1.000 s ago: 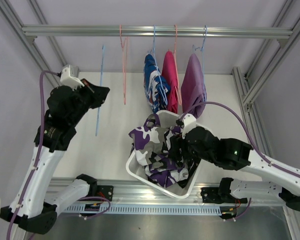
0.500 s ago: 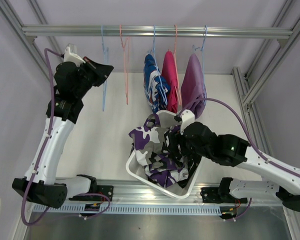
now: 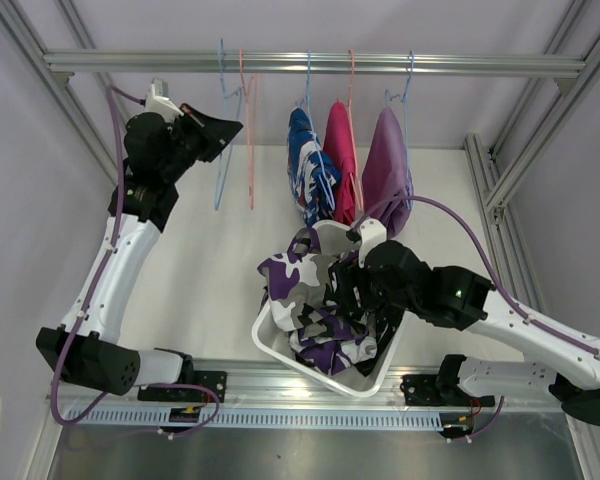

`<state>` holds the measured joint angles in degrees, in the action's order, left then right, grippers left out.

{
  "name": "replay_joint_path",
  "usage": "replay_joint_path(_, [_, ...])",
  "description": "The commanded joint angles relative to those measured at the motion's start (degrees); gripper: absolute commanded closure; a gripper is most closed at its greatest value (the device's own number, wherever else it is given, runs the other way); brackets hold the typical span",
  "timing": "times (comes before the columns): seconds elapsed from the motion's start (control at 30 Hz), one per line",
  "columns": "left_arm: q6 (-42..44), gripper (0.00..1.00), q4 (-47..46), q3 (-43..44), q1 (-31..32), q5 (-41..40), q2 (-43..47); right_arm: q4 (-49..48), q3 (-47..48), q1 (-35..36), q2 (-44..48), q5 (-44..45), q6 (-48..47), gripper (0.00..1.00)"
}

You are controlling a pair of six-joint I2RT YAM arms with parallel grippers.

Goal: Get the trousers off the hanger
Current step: Place the hanger at the clothesline.

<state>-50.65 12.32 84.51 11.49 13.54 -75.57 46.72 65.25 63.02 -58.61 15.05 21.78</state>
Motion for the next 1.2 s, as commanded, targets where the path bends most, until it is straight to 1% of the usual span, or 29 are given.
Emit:
replay_joint_path(0.0, [-1.4,1.0,-5.1,-2.8,-0.3,2.0,1.2,-1.9,0.0,-0.3,0.0,-1.5,-0.5,0.27])
replay_joint_path(0.17, [0.2,1.0,-5.5,-7.7,0.1,0.8,2.6,-1.9,-0.5,-0.3,0.5,-2.0,0.0,0.27])
replay_joint_path(0.47, [1.8,0.99,-5.5,-9.9,0.1,1.0,2.1,-2.1,-1.2,-0.2,2.0,-2.5,0.6,0.27])
replay_joint_path(0.57, [2.5,0.99,-5.1,-7.9,0.1,1.2,1.7,-2.3,-1.4,-0.2,2.1,-2.3,0.5,0.27])
replay_joint_path(0.67, [2.9,0.99,-2.8,-2.9,0.1,1.8,0.3,-2.9,-1.9,-0.2,2.0,-2.5,0.5,0.27])
replay_joint_path(0.83, [2.6,0.99,-0.5,1.4,0.1,2.7,-1.5,-4.0,-2.1,-0.2,1.7,-2.8,0.4,0.27])
replay_joint_path(0.87, [2.8,0.99,0.2,3.4,0.1,2.5,-2.6,-4.0,-2.1,-0.2,1.6,-2.9,0.3,0.27])
replay_joint_path(1.03, [2.2,0.99,0.9,5.3,0.6,3.9,-4.7,-4.2,-1.9,-0.2,1.0,-2.7,0.2,0.27])
replay_joint_path(1.17, [2.6,0.99,-0.3,3.6,0.9,3.9,-4.6,-4.6,-2.6,-0.2,1.0,-3.2,0.1,0.27])
